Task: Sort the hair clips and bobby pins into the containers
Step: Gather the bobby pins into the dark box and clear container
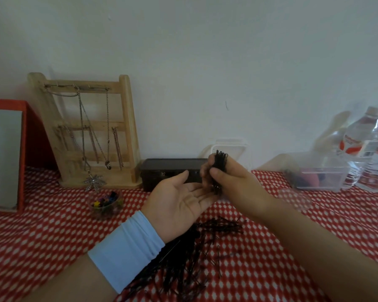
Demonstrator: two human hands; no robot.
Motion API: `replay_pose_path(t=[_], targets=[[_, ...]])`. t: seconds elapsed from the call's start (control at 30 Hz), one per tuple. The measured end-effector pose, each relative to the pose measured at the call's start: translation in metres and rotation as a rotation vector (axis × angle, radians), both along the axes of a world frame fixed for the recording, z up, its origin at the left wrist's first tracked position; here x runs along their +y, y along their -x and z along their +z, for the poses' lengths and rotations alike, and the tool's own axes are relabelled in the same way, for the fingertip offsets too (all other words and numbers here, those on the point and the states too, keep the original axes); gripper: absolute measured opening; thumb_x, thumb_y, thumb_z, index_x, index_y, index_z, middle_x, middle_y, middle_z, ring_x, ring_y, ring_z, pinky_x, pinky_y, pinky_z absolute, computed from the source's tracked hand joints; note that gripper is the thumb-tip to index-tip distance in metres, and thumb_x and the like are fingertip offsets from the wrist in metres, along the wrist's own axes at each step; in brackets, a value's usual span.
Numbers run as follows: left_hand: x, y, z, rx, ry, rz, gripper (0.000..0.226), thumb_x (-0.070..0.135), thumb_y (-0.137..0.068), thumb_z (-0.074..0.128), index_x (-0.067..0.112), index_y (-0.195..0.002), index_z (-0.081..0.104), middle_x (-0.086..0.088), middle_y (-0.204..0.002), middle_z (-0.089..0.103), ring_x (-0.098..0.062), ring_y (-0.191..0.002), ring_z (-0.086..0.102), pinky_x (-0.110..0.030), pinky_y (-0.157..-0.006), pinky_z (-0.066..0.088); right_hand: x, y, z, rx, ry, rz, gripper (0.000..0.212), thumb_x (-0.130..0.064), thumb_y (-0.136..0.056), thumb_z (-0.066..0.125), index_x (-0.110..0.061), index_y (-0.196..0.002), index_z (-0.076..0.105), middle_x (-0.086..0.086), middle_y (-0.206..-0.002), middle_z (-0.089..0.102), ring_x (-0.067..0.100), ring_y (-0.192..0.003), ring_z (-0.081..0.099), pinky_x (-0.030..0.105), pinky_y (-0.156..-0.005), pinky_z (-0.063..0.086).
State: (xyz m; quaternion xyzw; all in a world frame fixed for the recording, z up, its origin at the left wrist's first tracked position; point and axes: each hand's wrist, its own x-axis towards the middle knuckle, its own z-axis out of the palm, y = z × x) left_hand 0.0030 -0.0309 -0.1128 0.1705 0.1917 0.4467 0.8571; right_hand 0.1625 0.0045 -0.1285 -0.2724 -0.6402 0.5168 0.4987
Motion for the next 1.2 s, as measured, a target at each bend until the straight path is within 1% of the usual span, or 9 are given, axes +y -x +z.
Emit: replay_pose_path(t=[0.1, 0.23, 0.53, 0.7, 0.87, 0.93, 1.0, 1.1, 1.2], targets=[[0.003, 0.002, -0.002, -0.041, 0.011, -0.028, 0.063, 0.033, -0.1, 0.043, -0.023, -0.129, 0.042, -0.037, -0.127, 0.053, -0.044, -0.125, 0.051, -0.052, -0.115, 0.028, -0.001, 0.001, -0.001, -0.121, -0.039, -0.043, 0.013, -0.007, -0.097, 0.046, -0.015, -0.103, 0.054, -0.001, -0.096, 0.065, 0.01, -0.072, 0.057, 0.028, -0.076, 0.048], [0.001, 0.002, -0.004, 0.18, 0.022, -0.13, 0.066, 0.042, -0.097, 0.046, -0.016, -0.129, 0.047, -0.033, -0.124, 0.057, -0.046, -0.125, 0.051, -0.057, -0.112, 0.031, -0.003, 0.004, 0.001, -0.071, -0.034, -0.049, 0.022, 0.006, -0.101, 0.037, -0.012, -0.096, 0.049, 0.001, -0.086, 0.059, 0.008, -0.063, 0.049, 0.044, -0.088, 0.042], [0.001, 0.004, 0.001, 0.032, 0.034, -0.036, 0.065, 0.039, -0.1, 0.041, -0.021, -0.124, 0.048, -0.038, -0.124, 0.056, -0.045, -0.12, 0.054, -0.053, -0.107, 0.036, -0.004, 0.0, 0.002, -0.201, -0.048, -0.054, 0.019, -0.004, -0.105, 0.042, -0.017, -0.107, 0.055, -0.006, -0.079, 0.06, 0.013, -0.082, 0.058, 0.031, -0.081, 0.047], [0.002, 0.01, 0.002, 0.348, -0.086, -0.174, 0.064, 0.046, -0.098, 0.042, -0.008, -0.131, 0.047, -0.028, -0.125, 0.061, -0.039, -0.121, 0.058, -0.049, -0.109, 0.039, -0.002, -0.005, 0.011, -0.143, 0.076, -0.035, 0.019, -0.003, -0.106, 0.038, -0.011, -0.104, 0.056, -0.001, -0.072, 0.051, 0.013, -0.069, 0.051, 0.033, -0.084, 0.048], [0.017, 0.008, 0.016, 1.108, -0.624, 0.34, 0.024, 0.03, -0.103, 0.043, 0.027, -0.12, 0.059, -0.004, -0.125, 0.066, -0.014, -0.107, 0.065, -0.031, -0.088, 0.053, 0.011, -0.021, 0.016, -0.104, 0.249, 0.021, 0.023, -0.002, -0.106, 0.036, -0.011, -0.096, 0.054, -0.001, -0.066, 0.047, 0.015, -0.06, 0.04, 0.025, -0.059, 0.04], [0.022, 0.006, 0.022, 1.172, -1.005, 0.443, 0.03, 0.032, -0.103, 0.041, 0.036, -0.13, 0.055, 0.011, -0.138, 0.057, 0.0, -0.122, 0.054, -0.023, -0.103, 0.043, 0.012, -0.026, 0.02, -0.195, 0.22, 0.011, 0.024, -0.002, -0.105, 0.038, -0.013, -0.091, 0.055, -0.001, -0.065, 0.046, 0.014, -0.06, 0.04, 0.025, -0.058, 0.037], [0.027, -0.002, 0.027, 1.249, -1.259, 0.293, 0.04, 0.032, -0.104, 0.041, 0.033, -0.143, 0.044, 0.019, -0.147, 0.044, 0.008, -0.133, 0.039, -0.016, -0.113, 0.028, 0.01, -0.031, 0.029, -0.426, 0.081, -0.084, 0.024, -0.005, -0.104, 0.041, -0.015, -0.086, 0.054, -0.005, -0.064, 0.049, 0.009, -0.057, 0.043, 0.023, -0.058, 0.038], [0.039, -0.012, 0.028, 1.354, -1.359, 0.15, 0.043, 0.035, -0.103, 0.04, 0.032, -0.146, 0.042, 0.014, -0.15, 0.042, 0.005, -0.137, 0.036, -0.022, -0.117, 0.026, 0.012, -0.043, 0.037, -0.828, -0.185, -0.313, 0.024, -0.01, -0.104, 0.043, -0.024, -0.088, 0.054, -0.013, -0.076, 0.055, -0.004, -0.062, 0.049, 0.019, -0.067, 0.038], [0.051, -0.015, 0.027, 1.419, -1.345, 0.263, 0.042, 0.032, -0.104, 0.042, 0.029, -0.145, 0.045, 0.011, -0.149, 0.044, 0.002, -0.135, 0.039, -0.02, -0.115, 0.027, 0.022, -0.06, 0.031, -1.032, -0.25, -0.459, 0.019, -0.017, -0.106, 0.04, -0.023, -0.112, 0.057, -0.011, -0.105, 0.059, 0.007, -0.092, 0.055, 0.023, -0.082, 0.041]])
